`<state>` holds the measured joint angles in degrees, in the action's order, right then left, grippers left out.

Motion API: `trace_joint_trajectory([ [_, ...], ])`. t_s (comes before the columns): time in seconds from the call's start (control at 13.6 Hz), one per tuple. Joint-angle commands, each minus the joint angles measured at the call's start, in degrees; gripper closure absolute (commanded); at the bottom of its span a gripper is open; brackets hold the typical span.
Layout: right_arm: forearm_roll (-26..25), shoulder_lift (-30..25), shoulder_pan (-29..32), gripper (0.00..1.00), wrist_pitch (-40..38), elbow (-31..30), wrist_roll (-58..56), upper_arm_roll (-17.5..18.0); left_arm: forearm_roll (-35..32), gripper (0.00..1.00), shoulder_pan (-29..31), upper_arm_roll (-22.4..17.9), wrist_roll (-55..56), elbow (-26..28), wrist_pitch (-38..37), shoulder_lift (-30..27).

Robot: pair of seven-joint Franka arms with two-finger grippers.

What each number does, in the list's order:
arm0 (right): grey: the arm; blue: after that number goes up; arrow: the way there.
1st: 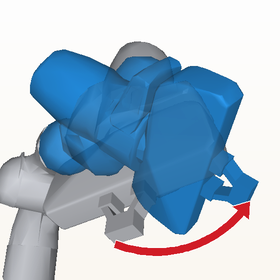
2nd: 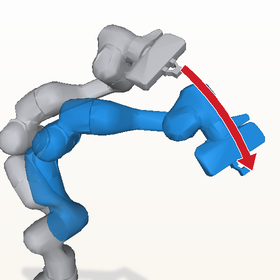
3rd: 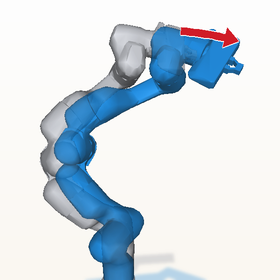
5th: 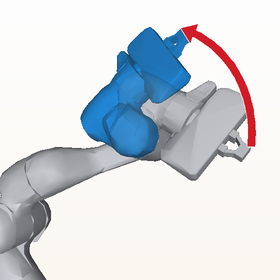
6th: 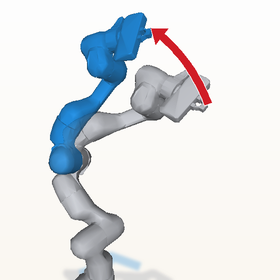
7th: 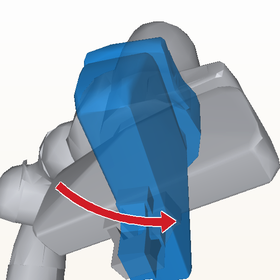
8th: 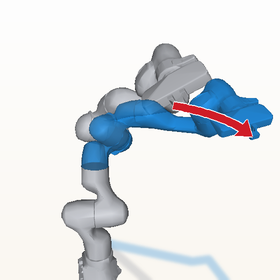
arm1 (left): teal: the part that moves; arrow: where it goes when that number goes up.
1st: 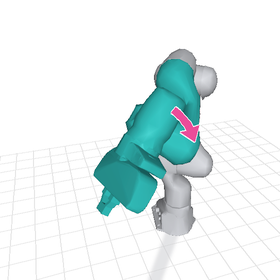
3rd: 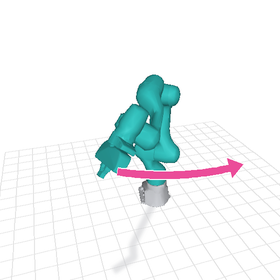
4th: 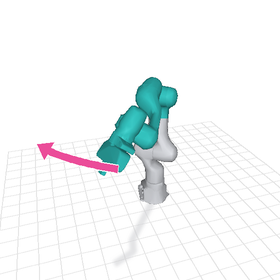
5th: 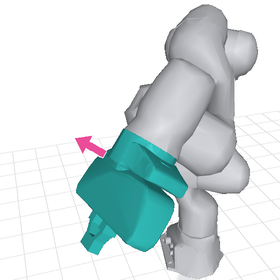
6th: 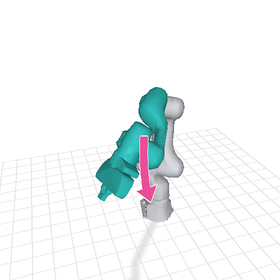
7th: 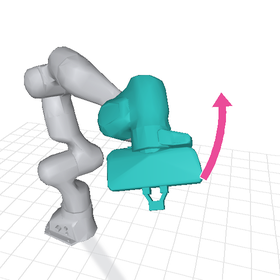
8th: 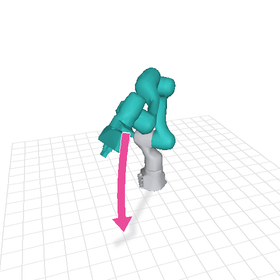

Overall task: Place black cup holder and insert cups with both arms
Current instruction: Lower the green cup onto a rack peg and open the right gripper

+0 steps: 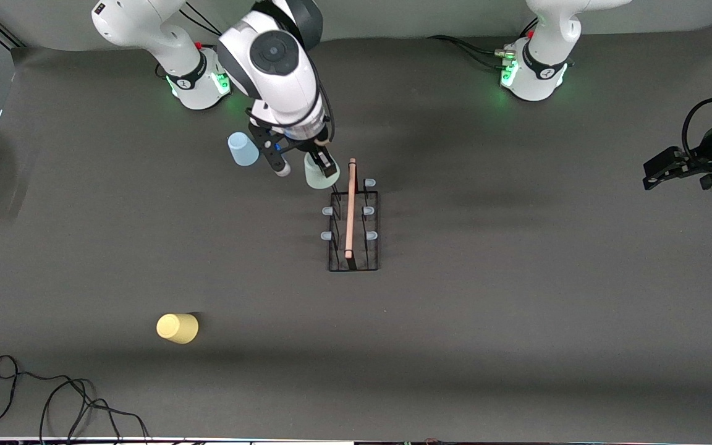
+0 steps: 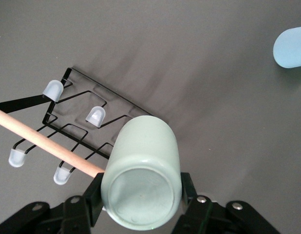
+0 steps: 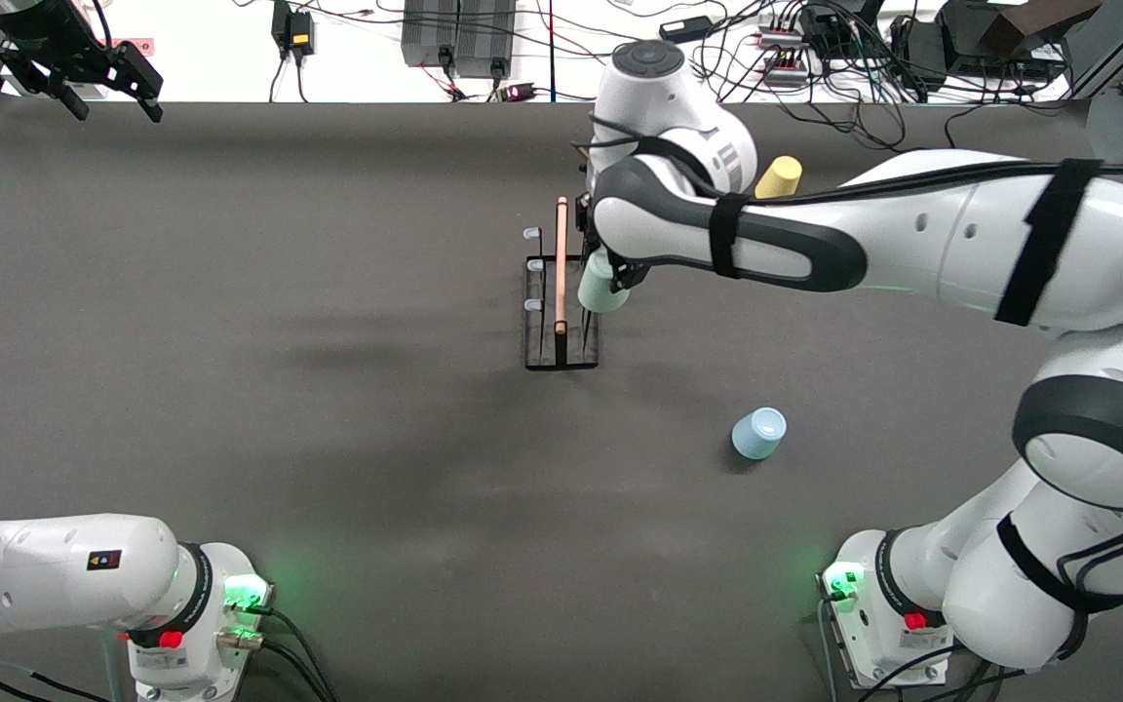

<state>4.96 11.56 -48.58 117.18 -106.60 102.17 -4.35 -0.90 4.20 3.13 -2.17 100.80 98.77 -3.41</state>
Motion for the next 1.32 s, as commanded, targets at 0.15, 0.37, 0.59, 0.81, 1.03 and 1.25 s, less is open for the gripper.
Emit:
trace_joint_trajectory([
  [0.15, 0.7, 2.5, -0.9, 1.00, 4.8, -1.8, 1.3, -0.8, -0.5, 0.00, -0.2, -0.2, -0.7, 0.3, 0.4, 0.3],
  [0.37, 0.7, 5.0, -0.9, 1.00, 8.0, -2.7, 1.3, -0.8, -0.1, 0.00, -0.5, -0.2, 0.8, 0.0, -0.5, 0.5],
  [0.59, 0.7, 7.8, -1.0, 1.00, 9.5, -2.7, 1.3, -0.7, -0.1, 0.00, -0.4, -0.2, 0.9, -0.5, -1.7, 0.3],
  [0.81, 0.7, 8.0, -0.8, 0.00, 8.9, -2.2, 1.3, -0.8, -0.2, 0.00, -0.5, -0.1, 1.0, -1.1, -1.8, 0.2],
  [1.03, 0.7, 6.5, -0.5, 0.00, 1.9, 2.9, 0.6, -1.3, -0.2, 0.00, -0.9, 0.0, 2.2, -1.3, -1.3, 0.3],
  [1.25, 0.0, 6.1, -0.2, 0.00, -12.9, 14.0, -4.1, -4.2, -0.2, 0.00, -1.2, 0.4, 2.8, -1.3, -1.5, 0.4],
])
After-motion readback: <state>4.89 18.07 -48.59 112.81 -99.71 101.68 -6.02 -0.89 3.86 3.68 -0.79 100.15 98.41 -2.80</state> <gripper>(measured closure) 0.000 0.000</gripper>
